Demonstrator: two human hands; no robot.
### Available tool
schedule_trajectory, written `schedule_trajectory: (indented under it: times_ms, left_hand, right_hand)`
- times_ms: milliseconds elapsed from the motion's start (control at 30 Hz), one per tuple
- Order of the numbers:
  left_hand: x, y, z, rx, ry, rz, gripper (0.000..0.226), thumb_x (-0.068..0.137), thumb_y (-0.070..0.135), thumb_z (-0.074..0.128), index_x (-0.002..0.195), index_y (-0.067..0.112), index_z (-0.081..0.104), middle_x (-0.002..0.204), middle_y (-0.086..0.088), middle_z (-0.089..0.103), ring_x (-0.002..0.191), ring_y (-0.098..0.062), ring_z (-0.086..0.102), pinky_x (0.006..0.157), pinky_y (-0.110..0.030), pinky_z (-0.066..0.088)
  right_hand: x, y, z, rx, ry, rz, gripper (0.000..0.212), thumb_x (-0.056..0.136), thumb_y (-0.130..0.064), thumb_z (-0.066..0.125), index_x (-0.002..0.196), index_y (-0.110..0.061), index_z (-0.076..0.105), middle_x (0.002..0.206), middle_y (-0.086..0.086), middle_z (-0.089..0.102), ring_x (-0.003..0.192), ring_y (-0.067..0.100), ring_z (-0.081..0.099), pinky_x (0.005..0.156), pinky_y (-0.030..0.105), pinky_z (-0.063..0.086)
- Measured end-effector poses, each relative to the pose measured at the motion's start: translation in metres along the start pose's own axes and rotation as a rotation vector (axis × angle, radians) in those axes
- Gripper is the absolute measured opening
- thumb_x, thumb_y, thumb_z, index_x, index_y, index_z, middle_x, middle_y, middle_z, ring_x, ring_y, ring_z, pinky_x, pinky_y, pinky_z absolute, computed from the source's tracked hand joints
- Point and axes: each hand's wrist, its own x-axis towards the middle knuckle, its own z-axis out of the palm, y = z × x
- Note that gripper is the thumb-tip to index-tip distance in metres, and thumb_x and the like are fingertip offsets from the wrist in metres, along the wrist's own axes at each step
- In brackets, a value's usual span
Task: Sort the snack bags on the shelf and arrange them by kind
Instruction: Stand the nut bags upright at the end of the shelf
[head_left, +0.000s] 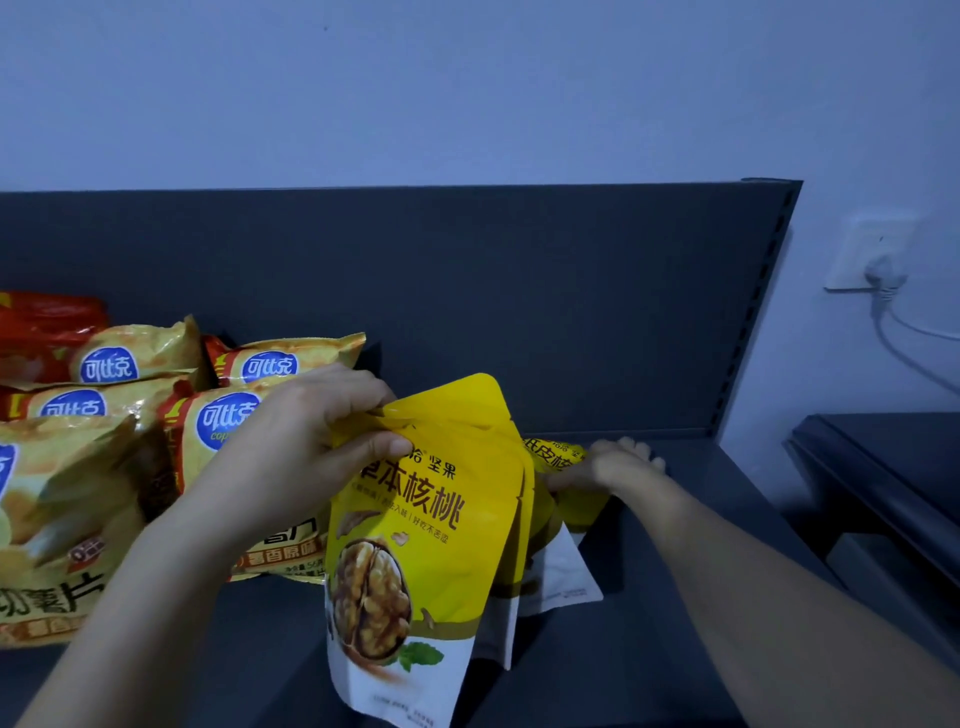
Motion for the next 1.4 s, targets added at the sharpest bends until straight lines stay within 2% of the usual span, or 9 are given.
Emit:
schedule_trajectory:
  times_ms: [167,333,533,667,800,933,1100,1267,1400]
  left_hand:
    - [0.002,-0.003,0.002,-0.029,0.014,-0.052,0.037,0.073,0.062,0.051,0.081,0.027,0.059,0.077,0.007,0.059,0.079,-0.012,0.055,0.06,-0.039,0.049]
    - [0.009,0.005,0.007,-0.042,0.018,-0.057,0.027,0.073,0.052,0.062,0.076,0.025,0.061,0.075,0.007,0.058,0.08,-0.009,0.053,0.06,-0.032,0.046]
    - [0.036,0.023,0.029,0.071,0.09,-0.02,0.031,0.076,0.044,0.06,0.078,0.013,0.062,0.072,0.006,0.055,0.075,-0.013,0.049,0.064,-0.04,0.044]
    - [0.063,0.036,0.056,0.164,0.24,0.028,0.031,0.081,0.039,0.06,0.073,0.009,0.055,0.068,0.007,0.046,0.072,-0.021,0.047,0.059,-0.038,0.041]
    - [0.08,0.037,0.091,0.143,0.225,-0.06,0.031,0.088,0.037,0.065,0.076,0.012,0.053,0.074,0.003,0.053,0.082,-0.024,0.051,0.064,-0.039,0.042]
    - [0.084,0.041,0.107,0.024,0.239,-0.166,0.031,0.086,0.037,0.069,0.11,0.019,0.061,0.1,0.008,0.059,0.103,-0.017,0.05,0.081,-0.035,0.043]
    - [0.085,0.033,0.11,-0.217,0.295,-0.308,0.088,0.07,0.039,0.083,0.142,0.021,0.035,0.132,0.003,0.041,0.127,-0.014,0.04,0.101,-0.029,0.036]
    - [0.088,0.011,0.12,-0.923,0.067,-0.61,0.14,0.052,0.034,0.091,0.154,0.028,-0.004,0.148,0.0,0.038,0.123,-0.02,0.053,0.101,-0.039,0.045]
    - [0.087,-0.003,0.13,-1.084,-0.084,-0.609,0.104,0.039,0.04,0.097,0.128,0.015,0.05,0.121,-0.009,0.067,0.101,-0.024,0.069,0.082,-0.036,0.056]
  right_hand:
    - [-0.002,0.0,0.003,0.432,-0.095,-0.055,0.113,0.054,-0.061,0.084,0.142,-0.007,0.038,0.145,0.014,0.043,0.131,0.033,0.042,0.104,0.039,0.042]
    - [-0.01,0.007,-0.005,0.951,0.012,-0.252,0.014,0.078,0.0,0.076,0.076,-0.003,0.062,0.081,0.013,0.063,0.071,0.023,0.06,0.068,0.031,0.048]
    - [-0.05,-0.003,-0.061,1.029,0.17,-0.655,0.054,0.078,0.02,0.058,0.125,-0.007,0.058,0.105,0.011,0.063,0.083,0.017,0.06,0.063,0.022,0.052]
    - [-0.068,0.006,-0.092,1.004,0.276,-0.815,0.038,0.079,0.01,0.07,0.101,-0.021,0.065,0.091,0.002,0.069,0.076,0.012,0.065,0.067,0.03,0.057]
    - [-0.058,0.029,-0.086,1.174,0.154,-0.661,0.022,0.084,0.007,0.065,0.088,-0.015,0.066,0.076,0.004,0.068,0.069,0.016,0.066,0.065,0.031,0.056]
    - [-0.041,0.047,-0.068,1.257,0.088,-0.555,0.018,0.094,-0.028,0.061,0.089,-0.016,0.073,0.085,0.006,0.074,0.085,0.023,0.067,0.092,0.045,0.049]
    - [-0.04,0.06,-0.068,1.272,-0.089,-0.724,0.099,0.044,-0.091,0.06,0.11,-0.018,0.068,0.109,0.007,0.073,0.104,0.025,0.069,0.089,0.041,0.055]
    - [-0.04,0.064,-0.06,1.16,-0.01,-0.755,0.073,0.044,-0.038,0.095,0.108,-0.014,0.067,0.102,0.007,0.074,0.098,0.026,0.071,0.078,0.033,0.059]
    - [-0.038,0.061,-0.056,1.269,0.094,-0.685,0.031,0.074,0.002,0.076,0.099,-0.014,0.067,0.098,0.004,0.073,0.091,0.021,0.07,0.079,0.034,0.059]
